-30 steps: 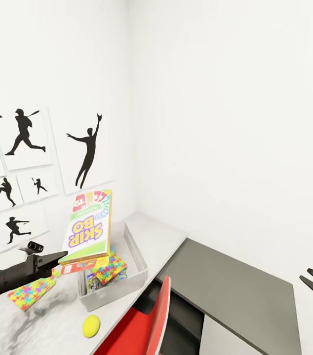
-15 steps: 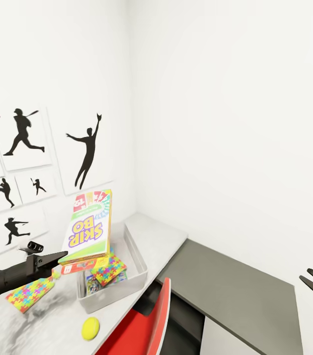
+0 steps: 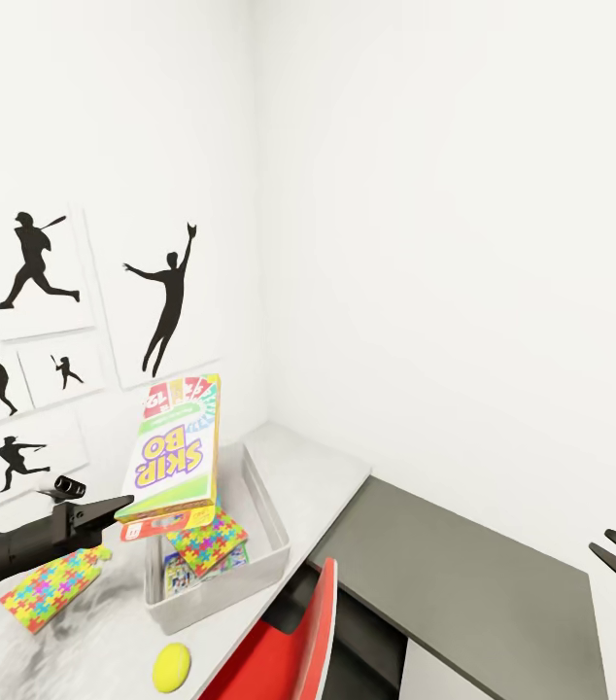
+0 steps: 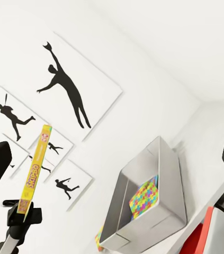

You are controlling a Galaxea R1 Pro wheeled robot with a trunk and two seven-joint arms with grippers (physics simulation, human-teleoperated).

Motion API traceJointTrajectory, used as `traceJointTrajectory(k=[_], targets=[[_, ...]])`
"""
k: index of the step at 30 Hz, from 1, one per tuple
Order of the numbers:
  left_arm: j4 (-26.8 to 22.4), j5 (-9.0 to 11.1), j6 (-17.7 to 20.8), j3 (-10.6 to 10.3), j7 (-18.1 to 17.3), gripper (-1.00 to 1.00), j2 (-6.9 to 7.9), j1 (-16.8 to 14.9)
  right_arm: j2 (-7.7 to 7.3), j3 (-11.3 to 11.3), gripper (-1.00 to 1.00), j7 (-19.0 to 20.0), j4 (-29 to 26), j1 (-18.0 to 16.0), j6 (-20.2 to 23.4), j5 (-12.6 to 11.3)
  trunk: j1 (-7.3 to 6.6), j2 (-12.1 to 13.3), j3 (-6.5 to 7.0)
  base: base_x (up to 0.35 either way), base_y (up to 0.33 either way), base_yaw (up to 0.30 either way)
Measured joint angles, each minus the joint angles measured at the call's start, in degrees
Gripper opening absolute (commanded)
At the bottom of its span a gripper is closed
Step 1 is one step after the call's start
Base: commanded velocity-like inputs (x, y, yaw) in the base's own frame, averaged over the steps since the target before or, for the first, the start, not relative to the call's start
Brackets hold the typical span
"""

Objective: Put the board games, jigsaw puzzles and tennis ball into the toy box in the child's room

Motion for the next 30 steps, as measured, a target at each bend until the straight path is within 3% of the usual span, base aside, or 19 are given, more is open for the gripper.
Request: traceJointTrajectory(k=[18, 23, 30], targets=[[0.67, -0.61, 0.0, -0.01, 0.9, -1.0, 0.14, -0.06, 0.0, 0.09, 1.0, 0.02, 0.0, -0.01, 0.0, 0.04, 0.0, 0.0, 0.0, 0.0, 0.0, 0.0], [3.71, -2.06, 0.0, -0.02, 4.67, -1.0, 0.19, -0.59, 0.0, 0.13, 1.0, 0.02, 0.0, 0.02, 0.0, 0.01, 0.0, 0.0, 0.0, 0.0, 0.0, 0.0], [11.08, -3.02, -0.03, -0.34, 16.98, -1.0, 0.08, -8.52, 0.0, 0.17, 1.0, 0.02, -0.03, 0.01, 0.0, 0.07, 0.0, 0.01, 0.0, 0.0, 0.0, 0.0]])
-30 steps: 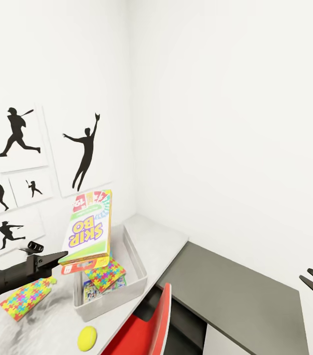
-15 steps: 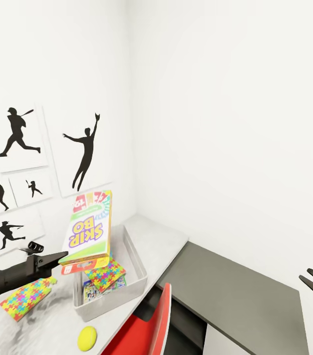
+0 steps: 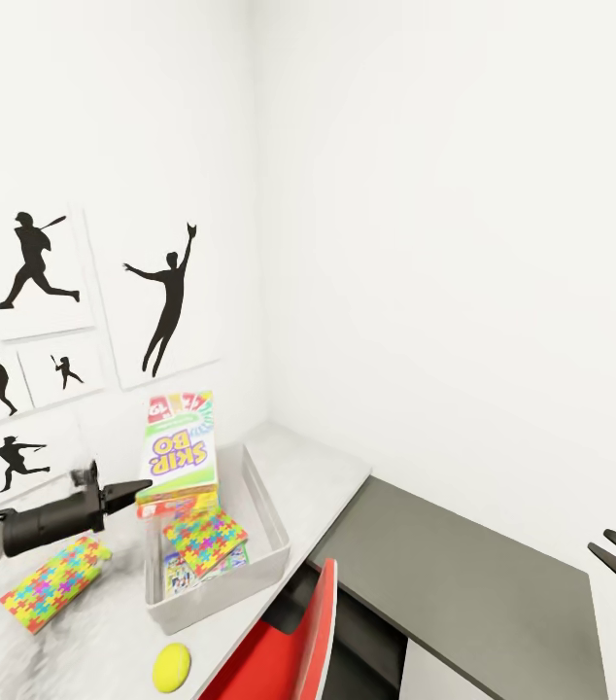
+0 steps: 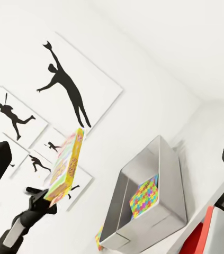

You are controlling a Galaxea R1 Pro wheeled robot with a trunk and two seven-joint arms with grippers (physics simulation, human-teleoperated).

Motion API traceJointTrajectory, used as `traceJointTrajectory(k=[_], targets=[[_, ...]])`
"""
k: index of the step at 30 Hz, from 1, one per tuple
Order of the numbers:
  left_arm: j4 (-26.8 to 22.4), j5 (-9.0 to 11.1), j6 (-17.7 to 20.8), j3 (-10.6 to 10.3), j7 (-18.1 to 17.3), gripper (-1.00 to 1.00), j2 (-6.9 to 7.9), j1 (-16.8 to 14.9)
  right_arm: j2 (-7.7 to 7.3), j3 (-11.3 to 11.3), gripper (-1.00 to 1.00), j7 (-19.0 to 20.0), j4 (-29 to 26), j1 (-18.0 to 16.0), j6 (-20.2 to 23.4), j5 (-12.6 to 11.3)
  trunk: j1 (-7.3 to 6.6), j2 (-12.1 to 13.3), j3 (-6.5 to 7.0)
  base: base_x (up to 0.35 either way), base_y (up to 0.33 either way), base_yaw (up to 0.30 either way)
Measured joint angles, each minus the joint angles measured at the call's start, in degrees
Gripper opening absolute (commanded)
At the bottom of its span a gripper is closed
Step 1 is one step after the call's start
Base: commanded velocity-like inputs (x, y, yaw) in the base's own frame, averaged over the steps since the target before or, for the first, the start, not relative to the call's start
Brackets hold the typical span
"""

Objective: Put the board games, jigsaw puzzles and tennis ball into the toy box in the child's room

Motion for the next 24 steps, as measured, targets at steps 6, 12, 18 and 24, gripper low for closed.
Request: traceJointTrajectory(k=[6, 12, 18, 24], targets=[[5.93, 0.23, 0.34, -0.41, 6.69, -1.0, -0.14, -6.03, 0.0, 0.01, 1.0, -0.02, -0.01, 0.01, 0.0, 0.29, 0.0, 0.0, 0.0, 0.0, 0.0, 0.0], [7.99, 0.19, 0.35, -4.23, 14.62, -1.0, -0.82, -9.88, 0.0, -0.08, 1.0, -0.06, 0.01, 0.01, 0.0, 0.58, 0.0, 0.0, 0.0, 0.0, 0.0, 0.0], [10.22, 0.06, 0.29, -5.44, 23.21, -1.0, -3.13, -12.48, 0.0, -0.26, 1.0, -0.01, 0.02, 0.01, 0.0, 0.63, 0.0, 0.0, -0.12, 0.0, 0.0, 0.0], [11.96, 0.33, 0.4, -5.76, 32.78, -1.0, -5.25, -13.94, -0.01, -0.26, 1.0, 0.0, 0.02, 0.01, 0.0, 0.56, 0.0, 0.0, -0.6, 0.0, 0.0, 0.0]])
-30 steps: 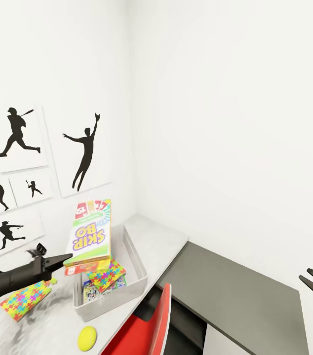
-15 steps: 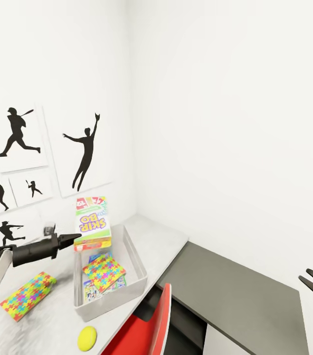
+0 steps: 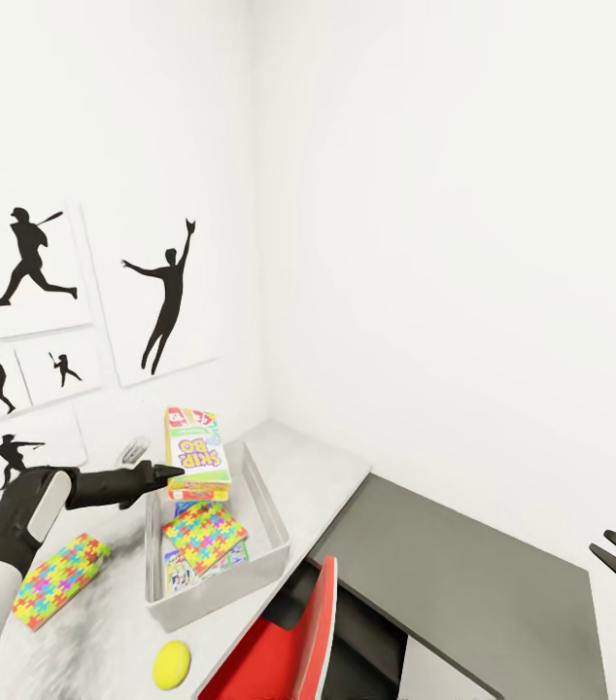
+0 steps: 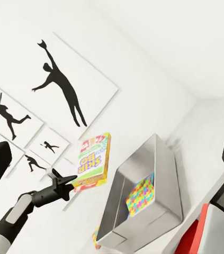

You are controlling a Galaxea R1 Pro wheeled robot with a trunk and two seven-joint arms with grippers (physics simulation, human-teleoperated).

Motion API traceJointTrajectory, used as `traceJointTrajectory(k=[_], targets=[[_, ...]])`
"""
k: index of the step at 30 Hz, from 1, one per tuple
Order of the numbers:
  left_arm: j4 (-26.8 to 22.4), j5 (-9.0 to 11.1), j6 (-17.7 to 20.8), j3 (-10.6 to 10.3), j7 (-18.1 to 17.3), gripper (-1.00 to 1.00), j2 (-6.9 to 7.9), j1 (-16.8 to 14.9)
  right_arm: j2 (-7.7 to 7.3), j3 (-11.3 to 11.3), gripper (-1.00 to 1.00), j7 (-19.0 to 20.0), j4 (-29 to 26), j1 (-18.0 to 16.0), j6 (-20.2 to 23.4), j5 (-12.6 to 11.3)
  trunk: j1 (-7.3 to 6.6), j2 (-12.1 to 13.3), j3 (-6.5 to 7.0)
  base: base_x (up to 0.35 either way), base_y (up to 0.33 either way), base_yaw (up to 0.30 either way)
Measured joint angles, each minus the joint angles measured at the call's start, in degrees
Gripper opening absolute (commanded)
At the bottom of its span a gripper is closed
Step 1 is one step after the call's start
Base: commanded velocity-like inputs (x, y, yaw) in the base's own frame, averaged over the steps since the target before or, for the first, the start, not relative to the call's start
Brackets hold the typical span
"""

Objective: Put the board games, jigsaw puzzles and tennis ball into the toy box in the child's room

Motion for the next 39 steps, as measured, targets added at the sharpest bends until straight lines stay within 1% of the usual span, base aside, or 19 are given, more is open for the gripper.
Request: traceJointTrajectory(k=[2, 6, 15, 19, 20, 26, 30, 39], targets=[[0.12, 0.12, 0.02, -0.01, 1.36, -1.0, -0.26, -0.1, 0.0, 0.0, 1.0, 0.01, 0.0, 0.0, 0.0, 0.0, 0.0, 0.0, -0.18, 0.0, 0.0, 0.0], [0.21, 0.16, 0.0, -0.03, 2.64, -1.0, -0.46, -0.17, 0.01, 0.01, 1.0, 0.01, 0.0, -0.01, 0.0, -0.01, 0.0, 0.0, -0.55, 0.0, 0.0, 0.0], [0.24, 0.13, -0.14, -0.06, 3.27, -1.0, -0.53, -0.2, 0.01, 0.09, 1.0, 0.0, 0.0, 0.0, 0.0, -0.01, 0.0, 0.0, -1.38, 0.0, 0.0, 0.0], [0.25, 0.01, -0.22, -0.11, 4.17, -1.0, -0.67, -0.19, 0.01, 0.1, 1.0, 0.0, 0.0, -0.01, 0.0, -0.01, 0.0, 0.0, -1.75, 0.0, 0.0, 0.0], [0.25, 0.09, -0.2, -0.12, 4.41, -1.0, -0.77, -0.19, 0.01, 0.1, 1.0, 0.0, 0.0, -0.02, 0.0, -0.01, 0.0, 0.0, -1.85, 0.0, 0.0, 0.0], [0.25, 0.07, -0.15, -0.73, 7.43, -1.0, -2.42, -0.19, 0.01, 0.1, 1.0, 0.0, 0.0, -0.01, 0.0, -0.01, 0.0, 0.0, -2.4, 0.0, 0.0, 0.0], [0.26, 0.13, -0.19, -0.88, 8.56, -1.0, -3.12, -0.28, 0.0, 0.1, 1.0, 0.0, 0.0, 0.0, 0.0, -0.01, 0.0, 0.03, -2.74, 0.0, 0.0, 0.0], [0.27, 0.04, -0.21, -0.93, 11.06, -1.0, -3.55, -0.92, 0.0, 0.1, 1.0, 0.01, 0.01, 0.02, 0.0, -0.01, -0.01, 0.08, -3.5, 0.0, 0.0, 0.0]])
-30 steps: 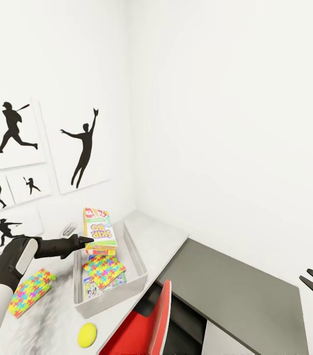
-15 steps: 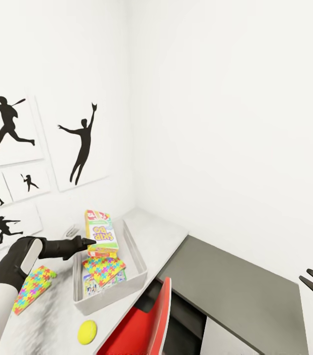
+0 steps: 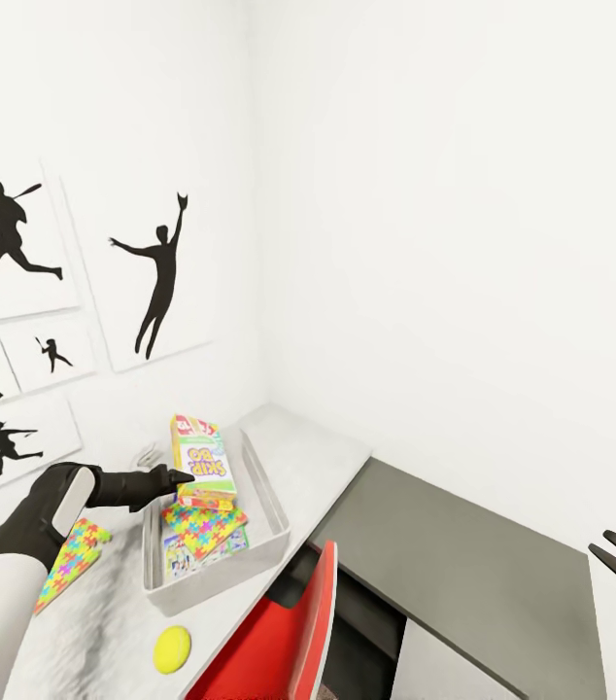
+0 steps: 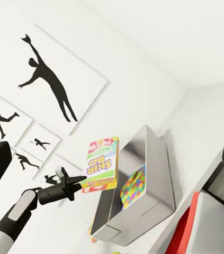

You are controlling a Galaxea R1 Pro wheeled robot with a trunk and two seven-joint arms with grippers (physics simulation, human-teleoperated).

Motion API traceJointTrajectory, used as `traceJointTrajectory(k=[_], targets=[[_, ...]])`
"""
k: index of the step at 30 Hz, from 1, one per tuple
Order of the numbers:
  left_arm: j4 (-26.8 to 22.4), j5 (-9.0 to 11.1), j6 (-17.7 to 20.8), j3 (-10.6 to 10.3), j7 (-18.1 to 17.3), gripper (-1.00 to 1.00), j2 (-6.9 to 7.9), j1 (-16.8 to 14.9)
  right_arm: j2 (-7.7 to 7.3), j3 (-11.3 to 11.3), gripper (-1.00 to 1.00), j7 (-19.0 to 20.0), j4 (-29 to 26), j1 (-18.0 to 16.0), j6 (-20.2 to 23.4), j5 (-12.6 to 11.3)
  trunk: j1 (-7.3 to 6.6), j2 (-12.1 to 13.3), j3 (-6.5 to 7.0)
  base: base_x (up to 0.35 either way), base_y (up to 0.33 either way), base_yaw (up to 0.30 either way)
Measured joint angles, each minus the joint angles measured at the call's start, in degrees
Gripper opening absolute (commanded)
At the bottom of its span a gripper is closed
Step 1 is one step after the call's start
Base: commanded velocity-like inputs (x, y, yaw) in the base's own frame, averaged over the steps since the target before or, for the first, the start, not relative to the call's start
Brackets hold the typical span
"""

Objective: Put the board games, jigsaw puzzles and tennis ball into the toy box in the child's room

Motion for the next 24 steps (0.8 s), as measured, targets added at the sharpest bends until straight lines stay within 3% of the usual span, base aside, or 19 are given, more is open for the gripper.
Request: traceJointTrajectory(k=[24], targets=[[0.03, 0.1, -0.22, -0.02, 1.41, -1.0, -0.06, -0.03, -0.07, -0.07, 1.0, 0.02, 0.01, 0.0, 0.0, 0.0, 0.0, 0.0, -2.23, 0.0, 0.0, 0.0]])
